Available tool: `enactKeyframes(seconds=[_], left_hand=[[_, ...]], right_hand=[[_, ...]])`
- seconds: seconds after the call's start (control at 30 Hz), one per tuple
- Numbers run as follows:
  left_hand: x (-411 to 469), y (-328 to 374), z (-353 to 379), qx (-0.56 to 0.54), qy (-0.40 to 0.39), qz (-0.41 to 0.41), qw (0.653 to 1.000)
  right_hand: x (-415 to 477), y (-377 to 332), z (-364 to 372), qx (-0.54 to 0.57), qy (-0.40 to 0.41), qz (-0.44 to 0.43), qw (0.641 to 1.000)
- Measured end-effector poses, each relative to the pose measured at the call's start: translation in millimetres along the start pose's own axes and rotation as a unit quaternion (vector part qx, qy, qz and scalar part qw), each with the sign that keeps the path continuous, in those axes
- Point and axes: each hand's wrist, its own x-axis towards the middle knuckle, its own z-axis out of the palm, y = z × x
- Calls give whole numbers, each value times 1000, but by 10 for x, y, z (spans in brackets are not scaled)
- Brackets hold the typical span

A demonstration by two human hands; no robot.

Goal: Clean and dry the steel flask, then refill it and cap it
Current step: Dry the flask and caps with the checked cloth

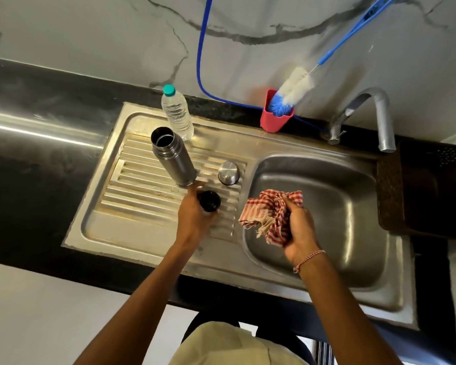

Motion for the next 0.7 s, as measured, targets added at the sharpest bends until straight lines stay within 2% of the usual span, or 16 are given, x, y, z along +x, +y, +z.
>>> enactKeyframes(seconds=[0.2,0.4,0.5,0.7], left_hand=[[215,-74,172,88,-16,38,995],[302,-161,213,133,-29,47,990],[273,-132,198,156,-27,83,984],[298,220,173,126,-8,142,982]], right_hand=[[87,44,-64,9,38,3,999],[99,29,-83,24,40,10,999],[113,20,-86,20,42,8,999],[97,-30,-132,29,34,8,999]])
